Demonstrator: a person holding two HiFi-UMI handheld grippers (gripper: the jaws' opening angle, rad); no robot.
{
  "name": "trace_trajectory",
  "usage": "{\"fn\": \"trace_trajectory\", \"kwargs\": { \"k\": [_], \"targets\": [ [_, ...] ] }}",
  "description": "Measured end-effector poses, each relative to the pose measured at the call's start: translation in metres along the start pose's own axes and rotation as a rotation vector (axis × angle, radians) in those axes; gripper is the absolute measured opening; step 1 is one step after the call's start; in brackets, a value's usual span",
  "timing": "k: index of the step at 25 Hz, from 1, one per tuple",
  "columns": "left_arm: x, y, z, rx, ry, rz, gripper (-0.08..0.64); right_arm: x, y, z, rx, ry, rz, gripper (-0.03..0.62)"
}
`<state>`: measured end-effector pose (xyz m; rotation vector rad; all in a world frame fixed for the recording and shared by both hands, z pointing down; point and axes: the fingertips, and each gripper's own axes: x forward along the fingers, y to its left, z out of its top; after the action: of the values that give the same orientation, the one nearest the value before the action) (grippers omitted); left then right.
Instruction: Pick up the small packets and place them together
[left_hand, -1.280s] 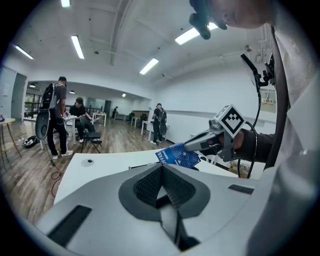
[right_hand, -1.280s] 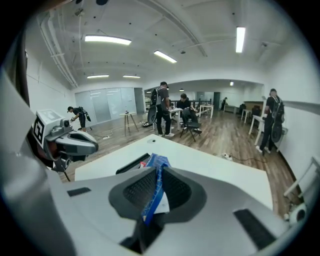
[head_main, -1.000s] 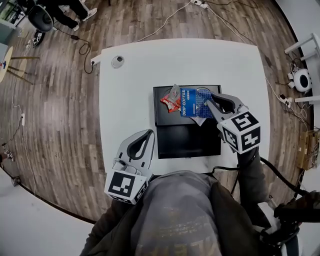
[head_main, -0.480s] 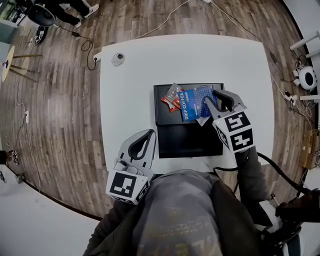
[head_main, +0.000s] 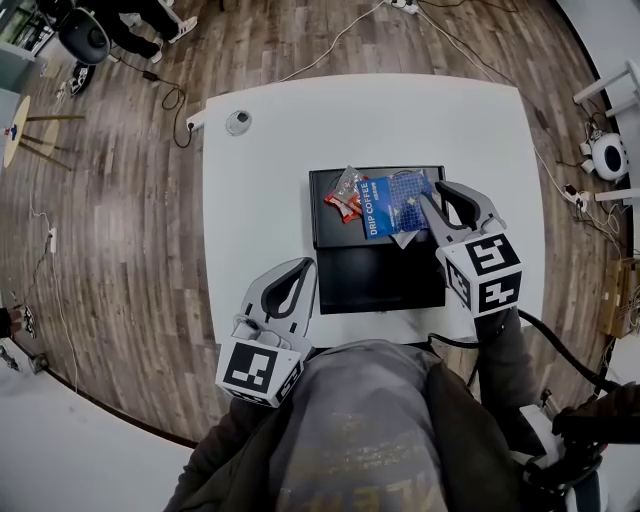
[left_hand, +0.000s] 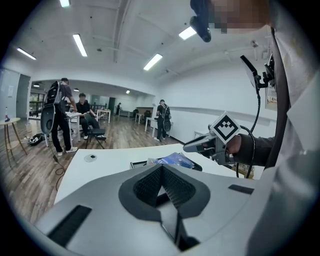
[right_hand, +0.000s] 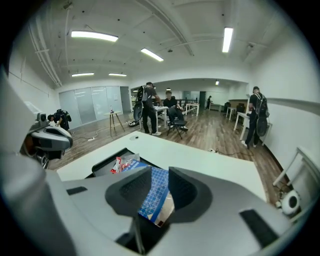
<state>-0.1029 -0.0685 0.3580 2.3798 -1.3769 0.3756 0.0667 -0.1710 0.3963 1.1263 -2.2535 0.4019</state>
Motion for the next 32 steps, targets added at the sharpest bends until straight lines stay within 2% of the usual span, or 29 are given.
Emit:
{"fn": "trace_trajectory", "kwargs": {
  "k": [9,15,20,22,26,32],
  "targets": [
    [-0.010,-0.017,0.010,0.031,-0.066,-0.081,0.003,-0.045,0.033,0.033,0.042,-0.166,0.052,0.107],
    [-0.023,-0.035,0.010,0.074,-0.095,-0.185,0.003,-0.062,0.074,0.023,0.080,-0.200,0.045,0.106],
    [-0.034,-0.052,0.007,0.091,-0.103,-0.248,0.003,-0.076,0.093,-0.002,0.143,-0.209,0.014,0.106],
    [-0.041,-0.056,0.004,0.096,-0.105,-0.244,0.003,-0.076,0.099,-0.014,0.146,-0.212,0.017,0.106],
    [-0.058,-0.060,-0.001,0.092,-0.113,-0.159,0.003,-0.073,0.117,-0.018,0.108,-0.226,0.080,0.106],
    [-0.069,-0.108,-0.022,0.069,-0.085,-0.133,0.003,-0.106,0.140,-0.033,0.064,-0.239,0.187,0.106]
  ]
}}
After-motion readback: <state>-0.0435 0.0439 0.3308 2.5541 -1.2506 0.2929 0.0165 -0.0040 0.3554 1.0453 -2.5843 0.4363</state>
